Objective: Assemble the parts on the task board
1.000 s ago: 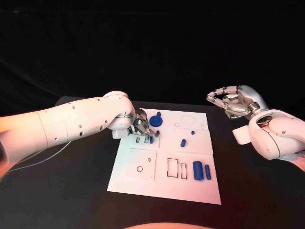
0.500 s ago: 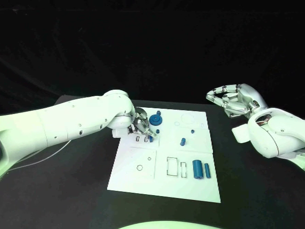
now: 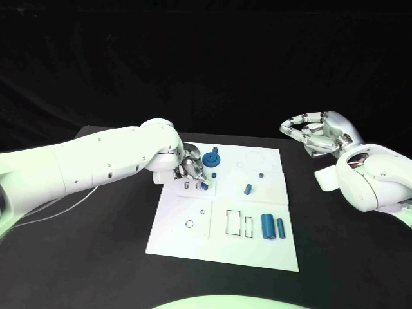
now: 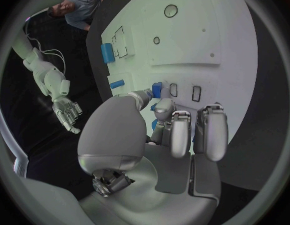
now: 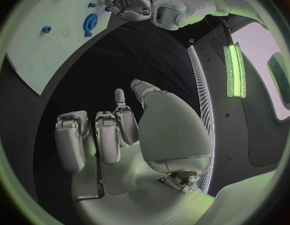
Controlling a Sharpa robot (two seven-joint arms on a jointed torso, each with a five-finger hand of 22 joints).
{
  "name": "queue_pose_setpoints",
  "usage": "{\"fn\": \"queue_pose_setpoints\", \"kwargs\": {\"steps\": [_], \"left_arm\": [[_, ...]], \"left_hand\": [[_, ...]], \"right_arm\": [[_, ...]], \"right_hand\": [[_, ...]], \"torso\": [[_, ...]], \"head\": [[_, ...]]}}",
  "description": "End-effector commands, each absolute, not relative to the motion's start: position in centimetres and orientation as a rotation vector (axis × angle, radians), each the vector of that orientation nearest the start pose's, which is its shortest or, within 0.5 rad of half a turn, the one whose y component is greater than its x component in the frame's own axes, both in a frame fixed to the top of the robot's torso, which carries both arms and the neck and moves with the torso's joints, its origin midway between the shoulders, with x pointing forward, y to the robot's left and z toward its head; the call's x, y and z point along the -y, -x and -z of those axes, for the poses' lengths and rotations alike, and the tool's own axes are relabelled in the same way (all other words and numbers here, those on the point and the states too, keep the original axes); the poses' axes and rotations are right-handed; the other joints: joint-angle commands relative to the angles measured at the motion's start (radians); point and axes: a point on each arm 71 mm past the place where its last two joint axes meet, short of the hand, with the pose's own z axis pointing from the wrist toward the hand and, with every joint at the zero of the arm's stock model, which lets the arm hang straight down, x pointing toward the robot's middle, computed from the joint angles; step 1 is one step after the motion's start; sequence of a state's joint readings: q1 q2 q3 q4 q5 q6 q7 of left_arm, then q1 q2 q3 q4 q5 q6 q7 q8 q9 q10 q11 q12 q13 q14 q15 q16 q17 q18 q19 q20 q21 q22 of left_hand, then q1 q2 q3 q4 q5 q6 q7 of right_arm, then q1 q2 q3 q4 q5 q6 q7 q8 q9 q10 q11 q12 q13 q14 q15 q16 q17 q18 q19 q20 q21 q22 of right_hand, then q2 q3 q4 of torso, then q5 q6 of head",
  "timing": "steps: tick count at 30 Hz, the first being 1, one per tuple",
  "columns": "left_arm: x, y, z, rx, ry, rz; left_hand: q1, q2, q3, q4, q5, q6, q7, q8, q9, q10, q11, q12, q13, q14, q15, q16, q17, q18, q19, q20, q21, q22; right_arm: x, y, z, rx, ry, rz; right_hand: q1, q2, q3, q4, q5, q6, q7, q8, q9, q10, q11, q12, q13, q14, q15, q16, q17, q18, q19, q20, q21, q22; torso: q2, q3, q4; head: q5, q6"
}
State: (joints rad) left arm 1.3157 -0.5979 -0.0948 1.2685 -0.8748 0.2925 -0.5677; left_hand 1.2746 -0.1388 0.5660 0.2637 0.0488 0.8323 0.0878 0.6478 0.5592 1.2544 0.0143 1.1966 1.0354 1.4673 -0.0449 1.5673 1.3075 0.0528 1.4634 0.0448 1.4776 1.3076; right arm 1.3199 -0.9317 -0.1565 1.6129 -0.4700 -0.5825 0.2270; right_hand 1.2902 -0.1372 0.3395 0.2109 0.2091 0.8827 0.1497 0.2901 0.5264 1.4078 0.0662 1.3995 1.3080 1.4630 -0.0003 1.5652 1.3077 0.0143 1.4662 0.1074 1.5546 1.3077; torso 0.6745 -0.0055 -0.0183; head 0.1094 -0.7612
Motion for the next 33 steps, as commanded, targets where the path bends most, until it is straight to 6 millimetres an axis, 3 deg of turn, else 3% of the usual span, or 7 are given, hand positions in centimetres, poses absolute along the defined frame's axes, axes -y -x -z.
{"fn": "queue_pose_setpoints", "kwargs": {"steps": [1, 9, 13, 14, 20, 27, 33], "left_arm": [[-16.0, -52.0, 21.1, -2.51, 0.206, 0.473], [-16.2, -51.9, 21.0, -2.503, 0.234, 0.495], [-16.3, -51.9, 20.9, -2.493, 0.262, 0.518], [-16.3, -51.8, 20.9, -2.488, 0.272, 0.527], [-16.8, -51.5, 20.5, -2.443, 0.318, 0.568], [-17.5, -51.1, 20.1, -2.377, 0.321, 0.562], [-17.8, -50.9, 20.2, -2.336, 0.289, 0.513]], "left_hand": [[0.002, -0.012, 0.038, -0.014, 0.002, 0.004, -0.004, 0.0, 0.008, -0.004, -0.005, -0.004, 0.0, 0.103, -0.008, 0.004, 0.263, -0.008, 0.003, -0.003, 0.004, 0.054], [-0.005, -0.015, 0.207, -0.113, 0.009, -0.003, -0.001, 0.01, 0.039, -0.001, -0.006, -0.013, -0.004, 0.103, -0.007, 0.004, 0.263, -0.009, 0.005, -0.003, 0.007, 0.061], [-0.029, -0.025, 0.268, -0.163, 0.091, -0.007, 0.005, 0.023, 0.06, 0.003, 0.0, -0.014, -0.002, 0.103, -0.004, 0.004, 0.263, -0.01, 0.005, 0.0, 0.008, 0.064], [-0.036, -0.031, 0.283, -0.178, 0.141, -0.006, 0.006, 0.026, 0.065, 0.005, 0.001, -0.012, 0.0, 0.103, -0.004, 0.004, 0.263, -0.01, 0.006, 0.001, 0.009, 0.065], [-0.052, -0.037, 0.305, -0.206, 0.183, 0.002, 0.006, 0.031, 0.076, 0.019, -0.001, -0.004, 0.011, 0.103, -0.003, 0.004, 0.263, -0.009, 0.005, 0.001, 0.009, 0.064], [-0.086, -0.061, 0.323, -0.237, 0.3, 0.032, -0.004, 0.038, 0.089, 0.053, -0.01, 0.019, 0.042, 0.103, -0.011, 0.004, 0.263, -0.009, 0.004, -0.005, 0.009, 0.064], [-0.106, -0.075, 0.328, -0.249, 0.358, 0.05, -0.012, 0.043, 0.099, 0.076, -0.018, 0.035, 0.065, 0.103, -0.018, 0.004, 0.263, -0.012, 0.012, -0.011, 0.015, 0.077]], "right_arm": [[23.4, -47.9, 15.4, -1.46, -0.673, -1.12], [23.4, -47.9, 15.4, -1.459, -0.676, -1.12], [23.5, -48.0, 15.4, -1.458, -0.677, -1.12], [23.5, -48.0, 15.4, -1.458, -0.677, -1.12], [23.6, -48.0, 15.5, -1.457, -0.681, -1.118], [23.8, -48.0, 15.6, -1.457, -0.687, -1.115], [23.9, -48.0, 15.6, -1.456, -0.688, -1.114]], "right_hand": [[0.005, 0.0, 0.0, 0.006, 0.005, -0.009, -0.001, 0.003, 0.001, -0.001, 0.001, -0.001, 0.078, 0.101, -0.002, -0.003, 0.236, -0.008, 0.091, -0.004, -0.005, 0.25], [0.005, 0.0, 0.0, 0.006, 0.006, -0.009, -0.001, 0.004, 0.001, -0.001, 0.001, -0.001, 0.078, 0.101, -0.002, -0.003, 0.236, -0.008, 0.091, -0.004, -0.005, 0.25], [0.006, 0.0, 0.001, 0.006, 0.008, -0.009, -0.001, 0.005, 0.002, 0.0, 0.001, 0.0, 0.079, 0.101, -0.002, -0.003, 0.236, -0.008, 0.091, -0.004, -0.004, 0.25], [0.006, 0.0, 0.001, 0.006, 0.008, -0.009, -0.001, 0.005, 0.002, 0.0, 0.001, 0.0, 0.079, 0.101, -0.002, -0.003, 0.236, -0.008, 0.091, -0.004, -0.004, 0.25], [0.006, 0.0, 0.001, 0.006, 0.008, -0.009, -0.001, 0.005, 0.002, 0.0, 0.001, 0.0, 0.079, 0.101, -0.002, -0.003, 0.235, -0.008, 0.091, -0.004, -0.005, 0.25], [0.005, 0.0, 0.001, 0.007, 0.009, -0.009, -0.001, 0.005, 0.002, 0.0, 0.001, 0.0, 0.079, 0.101, -0.002, -0.003, 0.235, -0.008, 0.09, -0.004, -0.006, 0.249], [0.005, 0.0, 0.001, 0.007, 0.009, -0.009, -0.001, 0.005, 0.002, 0.0, 0.001, 0.0, 0.079, 0.101, -0.002, -0.003, 0.235, -0.008, 0.09, -0.004, -0.006, 0.249]], "torso": [[0.0, 0.0001, -0.0002], [-0.001, -0.0002, -0.0003], [-0.001, 0.0, 0.0], [-0.001, 0.0, 0.0002], [-0.001, 0.0006, 0.0019], [-0.001, 0.0012, 0.0031], [0.0, 0.0001, 0.0023]], "head": [[0.0, -0.002], [-0.001, -0.003], [-0.001, -0.001], [-0.001, -0.001], [0.001, 0.002], [0.004, 0.003], [0.009, 0.002]]}}
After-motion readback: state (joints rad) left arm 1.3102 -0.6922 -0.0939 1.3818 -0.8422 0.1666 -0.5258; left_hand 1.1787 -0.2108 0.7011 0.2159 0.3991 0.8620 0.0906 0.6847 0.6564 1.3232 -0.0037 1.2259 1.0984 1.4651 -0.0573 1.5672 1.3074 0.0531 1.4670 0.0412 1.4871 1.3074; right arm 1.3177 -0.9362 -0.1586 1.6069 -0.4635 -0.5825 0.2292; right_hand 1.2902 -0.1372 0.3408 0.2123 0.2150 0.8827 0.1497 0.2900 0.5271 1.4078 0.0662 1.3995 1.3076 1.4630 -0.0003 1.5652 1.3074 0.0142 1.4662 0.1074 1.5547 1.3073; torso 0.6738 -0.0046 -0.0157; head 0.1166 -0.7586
